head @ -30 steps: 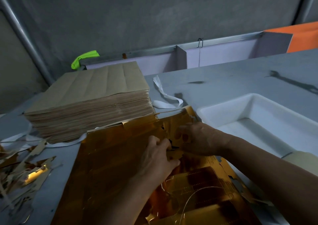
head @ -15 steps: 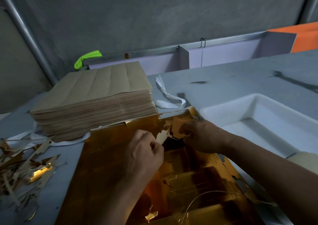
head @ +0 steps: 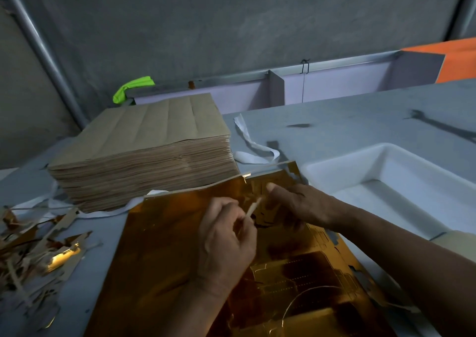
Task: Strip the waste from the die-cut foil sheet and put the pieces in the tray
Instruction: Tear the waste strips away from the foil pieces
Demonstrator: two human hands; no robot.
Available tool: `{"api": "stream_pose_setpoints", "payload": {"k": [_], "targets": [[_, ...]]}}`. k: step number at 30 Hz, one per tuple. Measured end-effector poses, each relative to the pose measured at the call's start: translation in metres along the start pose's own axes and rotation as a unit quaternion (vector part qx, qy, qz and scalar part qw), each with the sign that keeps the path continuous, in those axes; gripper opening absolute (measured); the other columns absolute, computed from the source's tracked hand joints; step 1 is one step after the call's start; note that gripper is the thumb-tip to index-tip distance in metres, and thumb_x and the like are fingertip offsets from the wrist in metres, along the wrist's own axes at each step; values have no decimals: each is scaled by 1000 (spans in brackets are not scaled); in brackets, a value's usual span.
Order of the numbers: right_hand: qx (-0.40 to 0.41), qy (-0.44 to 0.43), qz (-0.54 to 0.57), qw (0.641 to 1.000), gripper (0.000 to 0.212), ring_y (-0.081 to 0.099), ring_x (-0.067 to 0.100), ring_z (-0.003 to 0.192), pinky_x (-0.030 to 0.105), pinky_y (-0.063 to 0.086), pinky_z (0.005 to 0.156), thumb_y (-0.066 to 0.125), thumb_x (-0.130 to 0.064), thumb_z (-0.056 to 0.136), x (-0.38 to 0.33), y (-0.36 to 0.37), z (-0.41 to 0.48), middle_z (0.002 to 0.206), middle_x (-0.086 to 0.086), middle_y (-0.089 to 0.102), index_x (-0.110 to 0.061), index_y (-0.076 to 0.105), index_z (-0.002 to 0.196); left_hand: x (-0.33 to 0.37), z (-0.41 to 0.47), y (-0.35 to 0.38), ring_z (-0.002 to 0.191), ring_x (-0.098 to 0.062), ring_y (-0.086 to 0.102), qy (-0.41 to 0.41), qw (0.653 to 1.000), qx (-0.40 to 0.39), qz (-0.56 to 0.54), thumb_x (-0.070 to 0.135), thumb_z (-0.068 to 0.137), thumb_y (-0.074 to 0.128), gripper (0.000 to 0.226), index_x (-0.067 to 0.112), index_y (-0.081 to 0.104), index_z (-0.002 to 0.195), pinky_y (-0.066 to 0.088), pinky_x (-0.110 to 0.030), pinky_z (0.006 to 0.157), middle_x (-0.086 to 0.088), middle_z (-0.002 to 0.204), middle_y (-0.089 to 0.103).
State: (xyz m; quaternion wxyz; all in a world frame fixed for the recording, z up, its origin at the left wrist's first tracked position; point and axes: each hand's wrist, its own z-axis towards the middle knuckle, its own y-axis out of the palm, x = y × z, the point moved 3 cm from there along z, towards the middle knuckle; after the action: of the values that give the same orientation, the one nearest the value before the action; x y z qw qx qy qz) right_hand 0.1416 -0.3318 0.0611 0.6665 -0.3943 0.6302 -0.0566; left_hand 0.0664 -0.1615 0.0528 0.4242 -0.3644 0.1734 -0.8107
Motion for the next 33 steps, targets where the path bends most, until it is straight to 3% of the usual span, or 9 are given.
{"api": "stream_pose_setpoints", "payload": {"k": [3,5,8,11,15,17,19,22,33], "targets": [[-54,60,22,996,75,72,23,80,32,60,69,33,-74,83,2,6,1,94,10,75,-13,70,105,5,-7,9,76,-4,55,32,999,-34,5,14,79,73,11,13,62,75,47,-11,55,2,94,59],[-67,72,29,995,59,72,23,76,30,59,66,39,-60,95,1,8,1,90,11,75,-10,71,99,5,-13,14,74,-5,56,36,998,-53,9,14,79,74,13,15,62,75,51,-17,52,3,93,59],[-76,73,30,994,33,67,18,64,24,53,56,49,-30,102,0,9,-2,77,7,73,-10,68,83,0,-19,18,76,-2,55,47,996,-78,-7,21,79,75,11,17,65,78,49,-12,57,6,92,58],[-82,79,8,993,31,64,13,57,22,51,53,51,-20,101,0,9,-3,62,0,68,-12,62,72,-17,-18,14,89,5,52,-40,994,-80,-59,45,89,48,31,24,66,103,40,-7,69,9,103,58],[-77,90,-5,993,30,60,11,51,22,49,51,51,-17,100,0,10,-3,60,0,66,-10,58,72,-65,-13,11,108,2,40,-224,964,-129,66,33,102,38,38,31,47,139,33,-10,75,5,142,43],[-77,88,-16,993,30,61,12,53,23,48,52,51,-17,101,-1,10,-3,63,2,66,-10,58,73,-83,-23,12,131,-10,37,-260,932,-205,150,33,103,35,46,35,30,149,39,-26,102,5,156,26],[-77,82,-29,993,30,62,15,56,23,49,53,50,-18,101,-2,10,-4,66,4,66,-11,58,73,-89,-32,14,149,-20,15,-239,914,-257,206,37,103,31,51,37,19,152,14,-40,120,3,162,16],[-73,72,-47,994,30,62,15,58,23,50,55,49,-19,102,-3,10,-3,68,4,66,-13,58,74,-92,-37,15,151,-21,6,-220,913,-262,221,39,102,31,53,40,15,153,2,-42,121,4,163,13],[-40,29,-78,996,29,61,7,52,16,46,50,52,-24,101,0,9,0,58,-5,61,-20,57,72,-87,-36,14,151,-20,7,-220,917,-256,213,43,99,37,56,40,18,152,3,-43,121,4,163,16]]}}
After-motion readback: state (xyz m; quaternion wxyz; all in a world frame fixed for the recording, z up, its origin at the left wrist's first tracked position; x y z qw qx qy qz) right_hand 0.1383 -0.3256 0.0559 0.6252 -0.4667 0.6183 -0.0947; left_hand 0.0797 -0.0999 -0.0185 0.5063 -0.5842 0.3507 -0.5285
